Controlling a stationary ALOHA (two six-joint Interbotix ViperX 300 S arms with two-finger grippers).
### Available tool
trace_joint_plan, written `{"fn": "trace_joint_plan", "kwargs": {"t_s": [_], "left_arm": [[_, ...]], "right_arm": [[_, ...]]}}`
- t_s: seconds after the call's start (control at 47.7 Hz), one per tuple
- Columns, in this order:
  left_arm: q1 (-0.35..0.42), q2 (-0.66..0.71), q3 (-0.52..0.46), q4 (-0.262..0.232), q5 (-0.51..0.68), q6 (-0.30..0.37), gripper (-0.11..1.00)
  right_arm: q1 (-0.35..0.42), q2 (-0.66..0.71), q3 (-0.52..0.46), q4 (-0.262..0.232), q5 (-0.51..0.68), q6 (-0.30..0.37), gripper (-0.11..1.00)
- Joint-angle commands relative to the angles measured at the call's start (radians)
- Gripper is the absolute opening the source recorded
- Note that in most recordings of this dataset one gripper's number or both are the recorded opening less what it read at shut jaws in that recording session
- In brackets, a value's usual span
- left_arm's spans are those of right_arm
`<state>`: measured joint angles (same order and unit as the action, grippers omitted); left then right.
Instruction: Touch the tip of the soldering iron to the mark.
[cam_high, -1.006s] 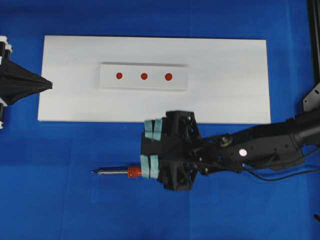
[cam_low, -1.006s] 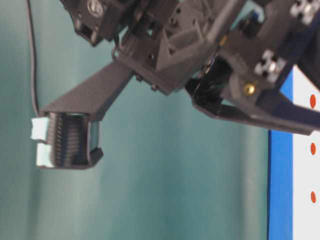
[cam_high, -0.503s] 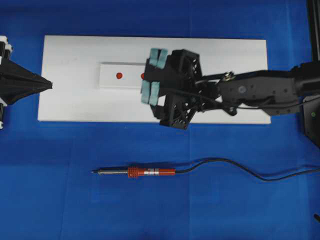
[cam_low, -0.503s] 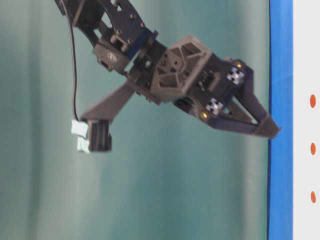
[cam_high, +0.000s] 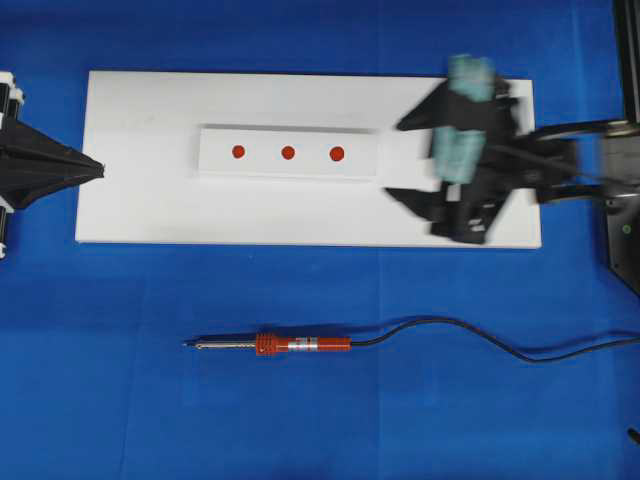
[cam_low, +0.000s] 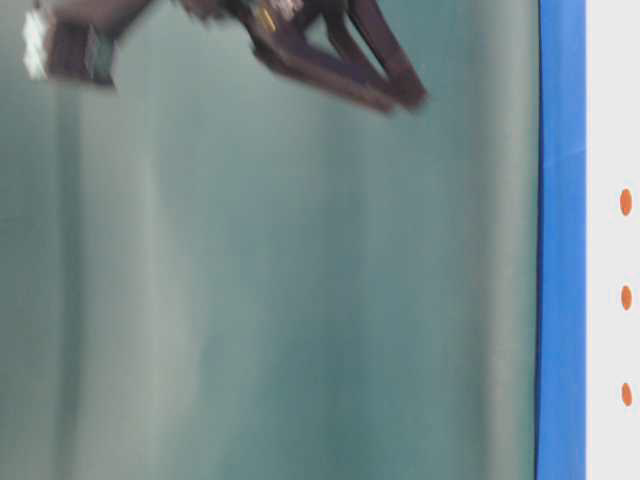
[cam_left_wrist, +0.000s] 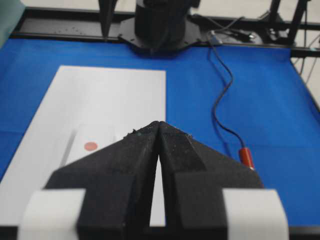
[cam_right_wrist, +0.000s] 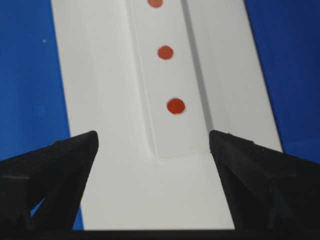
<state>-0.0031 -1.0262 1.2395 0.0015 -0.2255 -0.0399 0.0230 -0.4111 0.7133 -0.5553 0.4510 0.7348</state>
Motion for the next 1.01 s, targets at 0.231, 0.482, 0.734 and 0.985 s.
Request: {"fn": "trace_joint_plan", "kwargs": {"t_s": [0.231,0.482,0.734,0.985], "left_arm": [[0.0,0.003,-0.009,0.0,-0.009,0.002,0.0],[0.0,0.003,-0.009,0.002,-0.015,0.002,0.0],[0.0,0.005,-0.009,0.0,-0.017,0.002,0.0],[0.0,0.005,-0.009,0.002,-0.017,0.0,0.0]], "right_arm": [[0.0,-0.354,0.163,-0.008,0.015,-0.02,0.85],[0.0,-0.6,0.301,-0.008,0.015,-0.038,0.85],[0.0,-0.696,0.413,-0.003,-0.014,-0.038,0.85],[0.0,-0.713,0.492,0.002,-0.106,-0.034,0.85]]}}
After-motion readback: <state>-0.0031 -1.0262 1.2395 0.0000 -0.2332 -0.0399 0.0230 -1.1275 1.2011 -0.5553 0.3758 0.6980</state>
